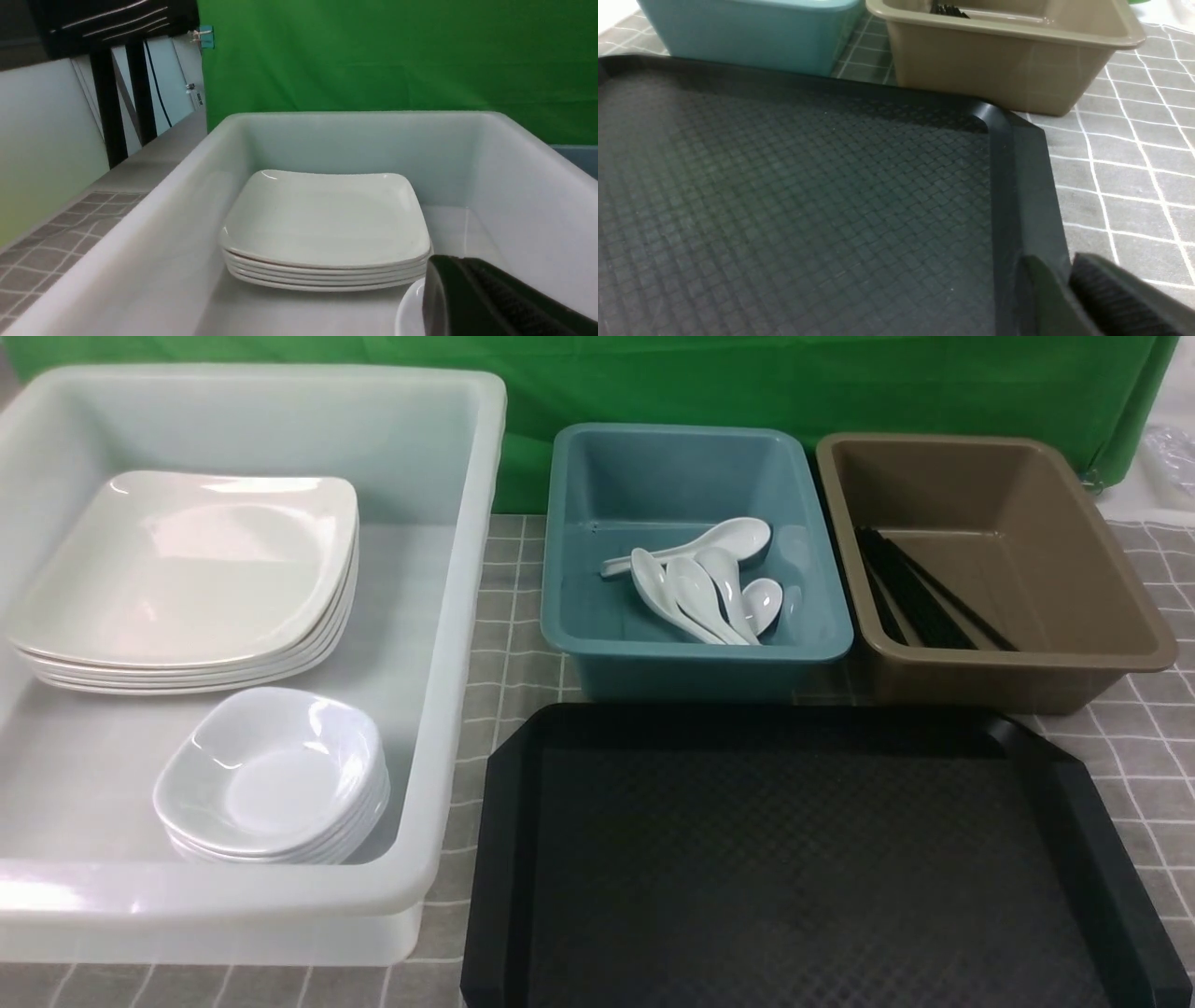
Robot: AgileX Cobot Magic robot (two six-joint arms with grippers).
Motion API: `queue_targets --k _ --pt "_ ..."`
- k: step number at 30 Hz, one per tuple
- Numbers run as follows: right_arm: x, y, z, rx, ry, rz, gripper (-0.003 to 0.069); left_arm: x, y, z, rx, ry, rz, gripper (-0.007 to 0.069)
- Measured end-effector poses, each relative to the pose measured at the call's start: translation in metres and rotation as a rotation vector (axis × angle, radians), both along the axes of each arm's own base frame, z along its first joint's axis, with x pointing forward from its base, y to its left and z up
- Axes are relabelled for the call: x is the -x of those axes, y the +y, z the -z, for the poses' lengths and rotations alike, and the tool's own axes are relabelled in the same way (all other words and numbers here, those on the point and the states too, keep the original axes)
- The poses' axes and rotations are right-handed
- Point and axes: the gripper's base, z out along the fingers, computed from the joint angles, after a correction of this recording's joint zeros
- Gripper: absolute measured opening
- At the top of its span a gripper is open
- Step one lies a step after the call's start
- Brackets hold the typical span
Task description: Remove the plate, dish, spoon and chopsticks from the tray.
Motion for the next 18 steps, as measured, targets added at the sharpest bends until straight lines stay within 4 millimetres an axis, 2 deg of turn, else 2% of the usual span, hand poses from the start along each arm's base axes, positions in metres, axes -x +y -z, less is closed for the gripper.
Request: queue_targets --k 4,7,18 --pt "0.0 0.0 0.0 0.0 0.0 0.0 0.015 -0.004 0.0 0.029 0.062 0.071 0.004 0.0008" --pt "0.0 0.0 0.0 -0.001 -0.001 0.0 0.016 -0.004 -0.002 0.038 0.075 0.154 0.019 0.0008" --pt "0.0 0.0 0.0 -0.001 -0.001 0.0 0.0188 -0.004 -0.002 0.039 0.076 0.163 0.021 0.0008"
